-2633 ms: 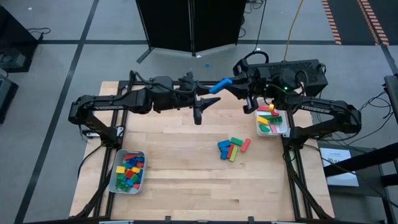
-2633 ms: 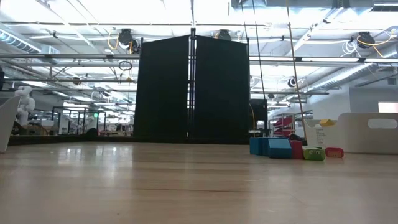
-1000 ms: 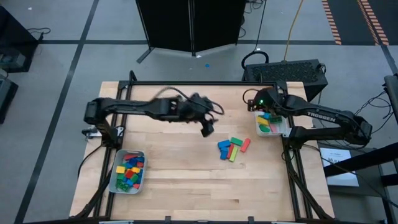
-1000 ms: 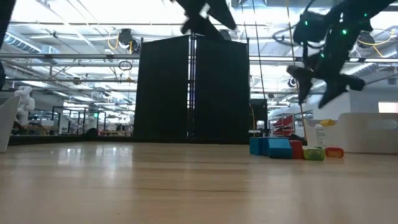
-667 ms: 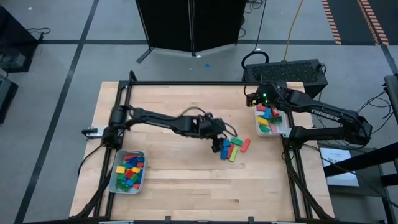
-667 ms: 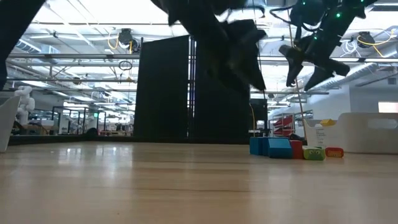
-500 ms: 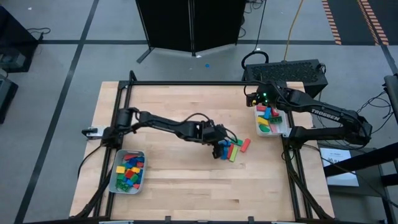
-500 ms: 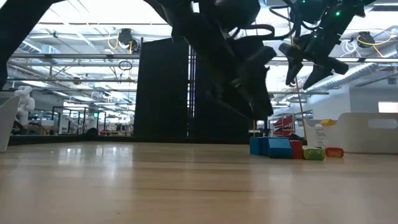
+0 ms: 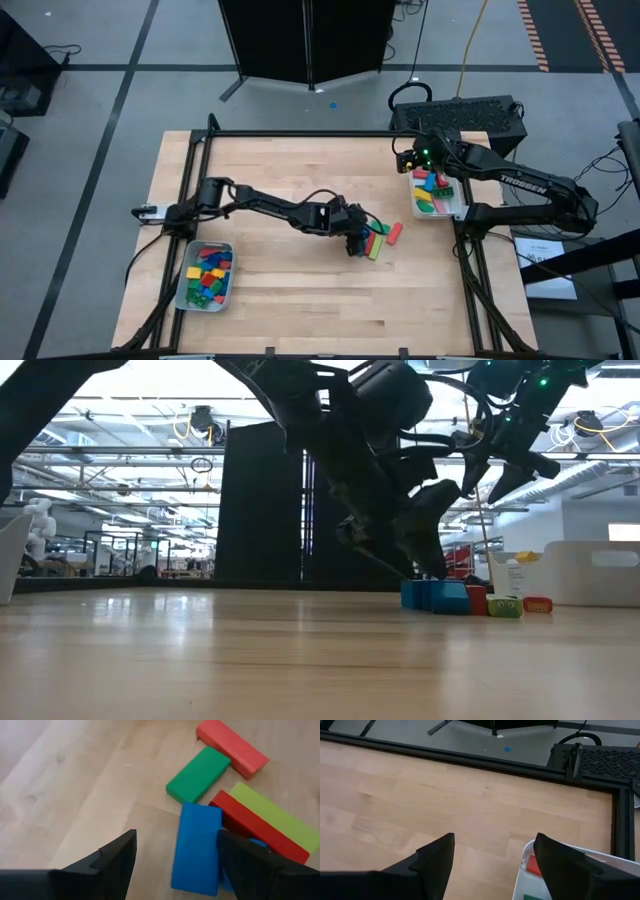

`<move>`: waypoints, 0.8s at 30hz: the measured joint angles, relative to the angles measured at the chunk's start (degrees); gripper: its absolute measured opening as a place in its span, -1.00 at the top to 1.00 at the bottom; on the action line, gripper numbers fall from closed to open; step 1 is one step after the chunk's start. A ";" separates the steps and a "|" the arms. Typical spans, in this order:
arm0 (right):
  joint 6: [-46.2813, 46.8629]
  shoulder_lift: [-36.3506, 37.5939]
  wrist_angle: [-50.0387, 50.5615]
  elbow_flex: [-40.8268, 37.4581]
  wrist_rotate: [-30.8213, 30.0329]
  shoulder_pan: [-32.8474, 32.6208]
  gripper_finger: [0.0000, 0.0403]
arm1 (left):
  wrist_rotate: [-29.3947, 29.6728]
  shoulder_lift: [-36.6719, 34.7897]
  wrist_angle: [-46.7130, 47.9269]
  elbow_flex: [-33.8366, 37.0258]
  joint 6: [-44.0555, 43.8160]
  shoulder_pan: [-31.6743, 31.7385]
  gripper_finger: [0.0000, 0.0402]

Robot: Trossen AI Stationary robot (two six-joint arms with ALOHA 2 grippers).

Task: Sort blocks by size
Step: Put the blue block into the white bin

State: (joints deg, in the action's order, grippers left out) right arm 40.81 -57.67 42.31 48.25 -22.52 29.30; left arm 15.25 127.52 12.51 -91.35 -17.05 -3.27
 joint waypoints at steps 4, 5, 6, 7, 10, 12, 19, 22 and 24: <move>-1.20 0.00 -0.03 0.00 0.06 0.02 -0.31 | 0.09 0.02 -0.35 0.00 1.24 0.69 -0.37; -1.24 0.00 -0.03 0.00 0.07 0.02 -0.31 | 0.09 0.02 -0.32 0.00 1.78 0.82 -0.37; -1.26 0.00 -0.05 0.00 0.08 0.00 -0.31 | 0.03 0.02 -0.02 0.00 2.50 1.00 -0.37; -1.25 0.00 -0.09 0.00 0.07 0.01 -0.31 | 0.08 0.00 0.81 -0.02 3.30 1.05 -0.37; -1.60 0.00 -0.20 0.00 0.07 0.02 -0.31 | 1.56 -0.28 4.74 -0.25 4.55 1.18 -0.37; -2.06 0.00 -0.32 0.00 0.07 0.02 -0.31 | 2.97 -0.44 7.26 -0.31 4.16 1.16 -0.37; -2.94 0.00 -0.60 0.00 0.03 0.02 -0.31 | 2.97 -2.37 7.19 0.12 8.02 1.03 -0.37; -3.16 0.00 -0.66 0.00 -0.02 0.02 -0.31 | 2.81 -3.27 5.81 0.15 12.39 0.90 -0.37; -3.56 0.00 -0.90 0.00 -0.02 0.02 -0.31 | 1.92 -3.78 6.38 0.13 13.68 0.90 -0.37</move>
State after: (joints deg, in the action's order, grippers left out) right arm 37.25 -57.67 41.41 48.25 -22.55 29.32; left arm 17.17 123.75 18.89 -91.22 -3.37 -2.37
